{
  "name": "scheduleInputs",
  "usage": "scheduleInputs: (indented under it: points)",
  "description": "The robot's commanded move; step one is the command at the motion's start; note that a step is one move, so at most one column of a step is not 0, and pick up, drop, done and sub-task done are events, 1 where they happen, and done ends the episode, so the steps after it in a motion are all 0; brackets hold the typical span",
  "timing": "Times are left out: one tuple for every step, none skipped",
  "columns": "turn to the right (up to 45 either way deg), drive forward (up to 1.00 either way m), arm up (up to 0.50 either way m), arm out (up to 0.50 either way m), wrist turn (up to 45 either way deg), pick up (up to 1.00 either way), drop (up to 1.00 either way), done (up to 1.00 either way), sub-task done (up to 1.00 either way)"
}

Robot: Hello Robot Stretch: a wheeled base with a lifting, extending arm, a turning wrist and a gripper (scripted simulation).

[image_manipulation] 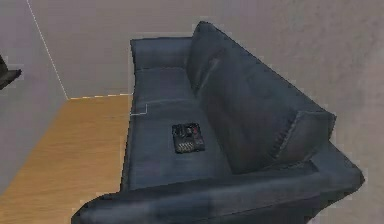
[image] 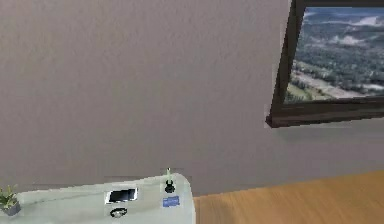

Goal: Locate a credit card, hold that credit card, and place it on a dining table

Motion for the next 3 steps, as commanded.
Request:
scheduleInputs:
  points:
    - [0.0, 0.25, 0.0, 0.0, 0.0, 0.0, 0.0, 0.0, 0.0]
    - [-45.0, 0.0, 0.0, 0.0, 0.0, 0.0, 0.0, 0.0, 0.0]
    - [-45.0, 0.0, 0.0, 0.0, 0.0, 0.0, 0.0, 0.0, 0.0]
